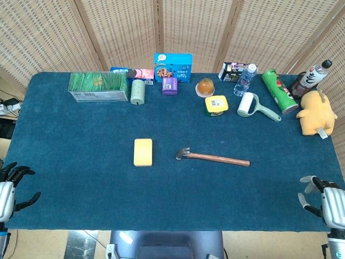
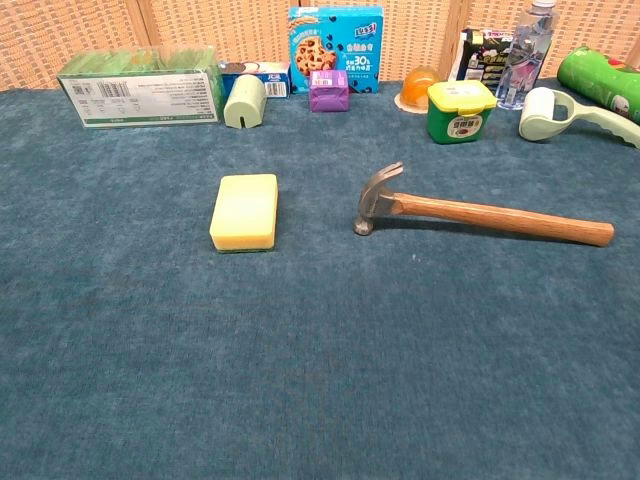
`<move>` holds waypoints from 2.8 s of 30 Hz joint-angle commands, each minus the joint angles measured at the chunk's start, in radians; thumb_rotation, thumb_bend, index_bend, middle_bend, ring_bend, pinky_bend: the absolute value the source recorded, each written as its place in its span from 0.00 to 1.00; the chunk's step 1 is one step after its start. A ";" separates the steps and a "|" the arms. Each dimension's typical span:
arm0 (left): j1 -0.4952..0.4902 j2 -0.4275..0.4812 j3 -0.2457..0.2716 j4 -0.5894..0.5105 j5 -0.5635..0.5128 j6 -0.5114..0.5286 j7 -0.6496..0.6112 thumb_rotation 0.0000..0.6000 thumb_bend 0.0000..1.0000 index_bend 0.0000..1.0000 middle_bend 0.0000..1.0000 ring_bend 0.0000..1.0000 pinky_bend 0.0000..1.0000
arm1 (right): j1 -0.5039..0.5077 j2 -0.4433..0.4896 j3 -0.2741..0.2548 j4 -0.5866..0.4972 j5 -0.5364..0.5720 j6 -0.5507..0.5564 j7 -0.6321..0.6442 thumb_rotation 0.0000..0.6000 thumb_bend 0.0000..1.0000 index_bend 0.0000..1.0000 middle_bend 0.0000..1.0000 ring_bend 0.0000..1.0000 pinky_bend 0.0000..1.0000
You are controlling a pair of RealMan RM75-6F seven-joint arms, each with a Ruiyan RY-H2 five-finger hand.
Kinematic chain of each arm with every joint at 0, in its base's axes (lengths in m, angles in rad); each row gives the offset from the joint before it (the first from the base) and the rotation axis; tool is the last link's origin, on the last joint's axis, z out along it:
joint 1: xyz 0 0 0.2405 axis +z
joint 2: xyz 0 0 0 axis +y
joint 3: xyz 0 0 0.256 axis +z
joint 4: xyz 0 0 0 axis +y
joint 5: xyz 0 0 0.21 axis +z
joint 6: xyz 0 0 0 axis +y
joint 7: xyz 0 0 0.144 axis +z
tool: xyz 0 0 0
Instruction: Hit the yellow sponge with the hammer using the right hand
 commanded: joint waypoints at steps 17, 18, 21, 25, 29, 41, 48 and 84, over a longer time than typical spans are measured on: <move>0.003 -0.002 -0.002 0.007 0.008 0.011 -0.013 1.00 0.22 0.35 0.27 0.12 0.13 | 0.009 -0.004 0.004 0.012 0.006 -0.016 0.024 1.00 0.36 0.40 0.57 0.53 0.44; 0.002 -0.002 -0.003 0.007 0.009 0.011 -0.013 1.00 0.22 0.35 0.27 0.12 0.13 | 0.011 -0.004 0.004 0.014 0.004 -0.018 0.028 1.00 0.36 0.40 0.57 0.53 0.44; 0.002 0.000 -0.002 0.007 0.011 0.012 -0.009 1.00 0.22 0.36 0.27 0.12 0.13 | 0.033 -0.002 0.003 0.016 -0.015 -0.044 0.058 1.00 0.35 0.40 0.56 0.53 0.45; 0.003 0.003 -0.004 0.005 0.011 0.015 -0.006 1.00 0.23 0.36 0.27 0.12 0.13 | 0.070 0.009 0.011 0.010 -0.029 -0.086 0.094 1.00 0.36 0.38 0.54 0.52 0.46; 0.000 0.006 -0.007 0.003 0.008 0.011 -0.002 1.00 0.22 0.36 0.27 0.12 0.13 | 0.132 0.017 0.029 -0.008 -0.055 -0.141 0.111 1.00 0.36 0.35 0.51 0.51 0.46; -0.013 0.007 -0.012 0.003 0.000 -0.009 0.006 1.00 0.22 0.36 0.27 0.12 0.13 | 0.283 0.004 0.084 -0.125 -0.009 -0.313 0.018 1.00 0.35 0.25 0.42 0.43 0.42; -0.023 0.009 -0.018 0.028 -0.013 -0.028 -0.019 1.00 0.23 0.36 0.27 0.12 0.13 | 0.409 -0.077 0.139 -0.157 0.139 -0.466 -0.159 1.00 0.35 0.23 0.40 0.40 0.40; 0.001 0.007 -0.019 0.223 -0.077 -0.074 -0.236 1.00 0.22 0.36 0.27 0.12 0.13 | 0.746 -0.494 0.169 0.122 0.696 -0.549 -0.684 1.00 0.35 0.46 0.55 0.53 0.46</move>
